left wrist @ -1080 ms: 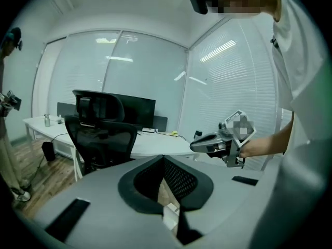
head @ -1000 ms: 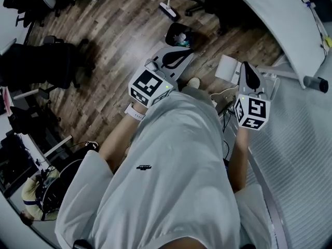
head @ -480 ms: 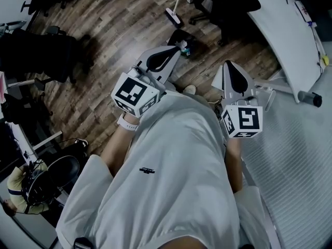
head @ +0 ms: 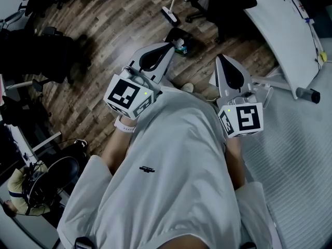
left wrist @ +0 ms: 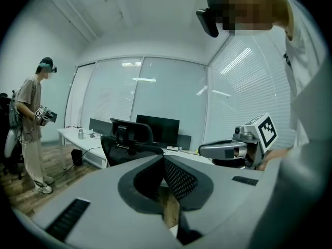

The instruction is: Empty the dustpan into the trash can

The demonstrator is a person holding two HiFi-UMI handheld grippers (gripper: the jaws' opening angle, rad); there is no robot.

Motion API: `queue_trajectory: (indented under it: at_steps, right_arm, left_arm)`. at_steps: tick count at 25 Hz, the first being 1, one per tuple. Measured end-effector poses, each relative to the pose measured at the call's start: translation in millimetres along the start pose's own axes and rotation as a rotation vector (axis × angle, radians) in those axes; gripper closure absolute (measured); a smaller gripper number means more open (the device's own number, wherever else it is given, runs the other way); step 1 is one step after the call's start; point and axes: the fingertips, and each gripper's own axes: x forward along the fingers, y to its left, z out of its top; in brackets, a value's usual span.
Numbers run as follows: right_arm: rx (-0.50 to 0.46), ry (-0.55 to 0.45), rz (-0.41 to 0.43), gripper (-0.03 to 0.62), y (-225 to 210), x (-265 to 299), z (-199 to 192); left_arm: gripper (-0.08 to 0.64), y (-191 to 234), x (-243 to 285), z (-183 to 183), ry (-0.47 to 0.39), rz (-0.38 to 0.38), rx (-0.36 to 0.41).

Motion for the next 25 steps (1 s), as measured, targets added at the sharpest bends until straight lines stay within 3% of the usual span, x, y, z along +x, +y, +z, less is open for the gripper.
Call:
queue_trajectory:
  at_steps: [19,25]
  right_arm:
    - [-0.014,0.058,-0.001,0.580,-2.1,-9.3,-17.5]
    - [-0.082,0.023,0.018,0.580,7.4,-11.4,-5.5]
  left_arm:
    - [0.553,-4.5,0.6,0.7,0.014,-0.022,0.032]
    - [0.552,-3.0,-6.7,5.0,0.002,-0.023,0.023]
